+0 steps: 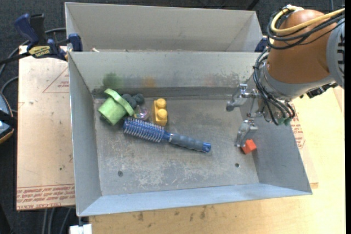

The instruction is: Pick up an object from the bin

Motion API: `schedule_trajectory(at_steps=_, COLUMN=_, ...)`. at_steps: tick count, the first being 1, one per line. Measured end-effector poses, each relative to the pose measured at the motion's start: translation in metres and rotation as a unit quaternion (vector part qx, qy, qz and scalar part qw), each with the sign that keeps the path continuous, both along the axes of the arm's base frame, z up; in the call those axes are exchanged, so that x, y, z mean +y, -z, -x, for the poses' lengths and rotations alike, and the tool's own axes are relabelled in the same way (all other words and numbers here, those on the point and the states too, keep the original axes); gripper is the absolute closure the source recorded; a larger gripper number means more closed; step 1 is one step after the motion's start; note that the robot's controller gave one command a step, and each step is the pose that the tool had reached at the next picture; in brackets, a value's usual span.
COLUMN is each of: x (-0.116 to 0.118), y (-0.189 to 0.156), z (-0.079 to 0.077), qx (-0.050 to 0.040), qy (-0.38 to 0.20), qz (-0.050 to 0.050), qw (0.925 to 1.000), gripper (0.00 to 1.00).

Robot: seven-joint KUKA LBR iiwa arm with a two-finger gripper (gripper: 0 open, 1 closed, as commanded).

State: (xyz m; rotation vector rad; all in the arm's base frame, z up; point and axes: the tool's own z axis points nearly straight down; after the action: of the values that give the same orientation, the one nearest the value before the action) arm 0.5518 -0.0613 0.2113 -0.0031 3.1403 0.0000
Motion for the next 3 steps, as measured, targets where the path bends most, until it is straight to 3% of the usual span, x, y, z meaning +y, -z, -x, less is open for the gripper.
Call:
schedule_trajectory(at_steps=1, x=0.059, y=0.111, z=0.052, qx=0.0041, qy=-0.112, qz=-0.002, qw=0.9937, gripper=0.00)
schedule_trajectory(at_steps=2, x=0.096, y=0.135, z=-0.022, qx=-0.0005, qy=-0.151, qz=0.000, qw=0.9886, gripper=0.00)
schedule_trajectory(at_steps=3, x=0.142, y=0.058, z=-0.050, qx=-0.0066, qy=-0.184, qz=-0.001, qw=0.9829, gripper=0.00)
